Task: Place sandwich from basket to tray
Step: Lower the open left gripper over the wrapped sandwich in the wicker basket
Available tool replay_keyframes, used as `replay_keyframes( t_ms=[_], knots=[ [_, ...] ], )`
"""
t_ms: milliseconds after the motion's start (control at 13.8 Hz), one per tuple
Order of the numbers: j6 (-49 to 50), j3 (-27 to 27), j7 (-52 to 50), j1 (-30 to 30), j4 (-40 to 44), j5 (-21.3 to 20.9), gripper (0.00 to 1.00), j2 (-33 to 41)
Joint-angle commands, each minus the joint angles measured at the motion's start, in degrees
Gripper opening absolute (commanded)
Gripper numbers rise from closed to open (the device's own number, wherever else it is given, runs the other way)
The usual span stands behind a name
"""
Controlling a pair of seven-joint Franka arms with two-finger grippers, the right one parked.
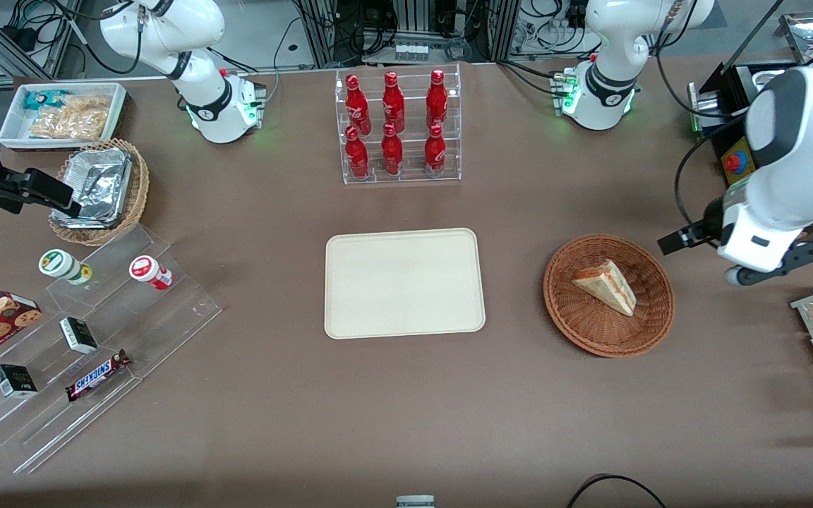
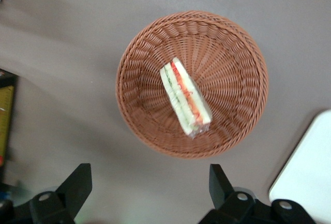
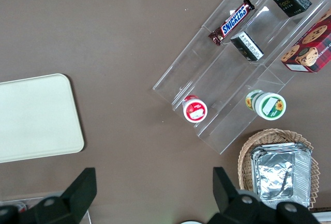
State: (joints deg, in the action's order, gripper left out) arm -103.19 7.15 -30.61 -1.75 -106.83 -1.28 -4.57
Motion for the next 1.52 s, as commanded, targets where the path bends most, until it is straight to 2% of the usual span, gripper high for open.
replay_keyframes(
  t_ms=[0, 145, 435, 1016, 1452],
  knots=[
    [-8.8, 0.0, -12.8, 1.8, -8.3, -0.7, 1.0, 2.4],
    [-12.7, 0.0, -25.0, 3.2, -9.8, -0.3, 1.0, 0.6],
    [-28.2, 0.0, -34.4, 4.4, -19.4, -0.3, 1.0, 0.1],
    [-37.0, 0.1, -36.1, 4.9, -21.7, -0.2, 1.0, -6.1],
    [-38.7, 0.0, -37.2, 6.3, -21.7, -0.2, 1.0, -9.1]
  ],
)
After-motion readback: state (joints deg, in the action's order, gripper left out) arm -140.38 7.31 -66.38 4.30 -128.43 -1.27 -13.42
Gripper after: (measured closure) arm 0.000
